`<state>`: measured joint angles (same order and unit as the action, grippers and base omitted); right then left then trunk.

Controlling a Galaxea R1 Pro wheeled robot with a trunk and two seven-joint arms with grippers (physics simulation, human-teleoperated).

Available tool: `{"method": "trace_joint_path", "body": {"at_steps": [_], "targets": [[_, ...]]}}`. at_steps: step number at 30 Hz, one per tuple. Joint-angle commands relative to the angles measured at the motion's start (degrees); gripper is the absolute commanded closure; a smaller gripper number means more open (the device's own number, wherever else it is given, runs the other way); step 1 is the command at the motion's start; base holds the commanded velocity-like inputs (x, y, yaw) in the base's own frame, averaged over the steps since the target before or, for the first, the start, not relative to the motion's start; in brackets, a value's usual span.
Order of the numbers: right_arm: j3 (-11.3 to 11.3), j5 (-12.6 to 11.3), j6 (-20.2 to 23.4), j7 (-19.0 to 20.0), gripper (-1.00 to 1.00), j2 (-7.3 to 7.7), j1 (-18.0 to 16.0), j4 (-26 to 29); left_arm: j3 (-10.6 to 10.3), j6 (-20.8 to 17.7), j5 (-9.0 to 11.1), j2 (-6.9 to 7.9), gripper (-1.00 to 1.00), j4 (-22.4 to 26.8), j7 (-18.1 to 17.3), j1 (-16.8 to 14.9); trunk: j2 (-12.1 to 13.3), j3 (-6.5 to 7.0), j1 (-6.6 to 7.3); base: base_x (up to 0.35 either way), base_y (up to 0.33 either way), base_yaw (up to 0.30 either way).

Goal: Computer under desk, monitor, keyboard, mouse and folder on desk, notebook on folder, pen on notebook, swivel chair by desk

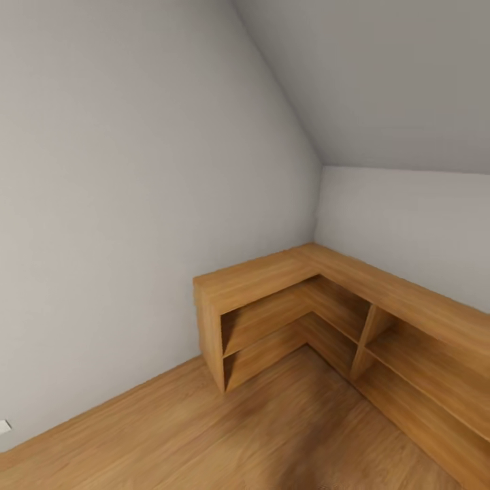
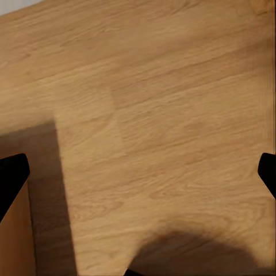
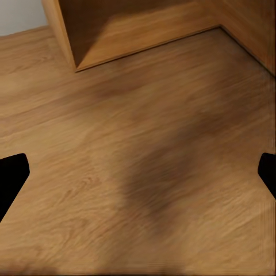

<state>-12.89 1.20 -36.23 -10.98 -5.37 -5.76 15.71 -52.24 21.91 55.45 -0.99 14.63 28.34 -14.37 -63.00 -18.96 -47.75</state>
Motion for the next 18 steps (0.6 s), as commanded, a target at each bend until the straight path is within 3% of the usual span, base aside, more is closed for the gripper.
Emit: {"method": "trace_joint_path", "body": {"at_steps": [1,9,18], "targets": [[-0.4,0.1,-0.1,-0.5,-1.0,0.01,-0.1,-0.1,-0.5,0.2,0.4,0.03,-1.0,0.0,0.3,0.0,0.0,-0.07,0.0,0.0,0.0,-0.3],[-0.4,0.1,0.0,-0.5,-1.0,0.01,0.0,-0.1,-0.6,0.2,0.4,-0.14,-1.0,0.0,0.2,0.0,0.0,-0.07,0.0,0.021,0.0,-0.3],[-0.4,0.1,0.0,-0.3,-1.0,0.01,-0.1,-0.1,-0.5,0.2,0.4,-0.15,-1.0,0.0,0.2,0.0,0.0,-0.07,0.0,0.26,0.0,-0.3]]}}
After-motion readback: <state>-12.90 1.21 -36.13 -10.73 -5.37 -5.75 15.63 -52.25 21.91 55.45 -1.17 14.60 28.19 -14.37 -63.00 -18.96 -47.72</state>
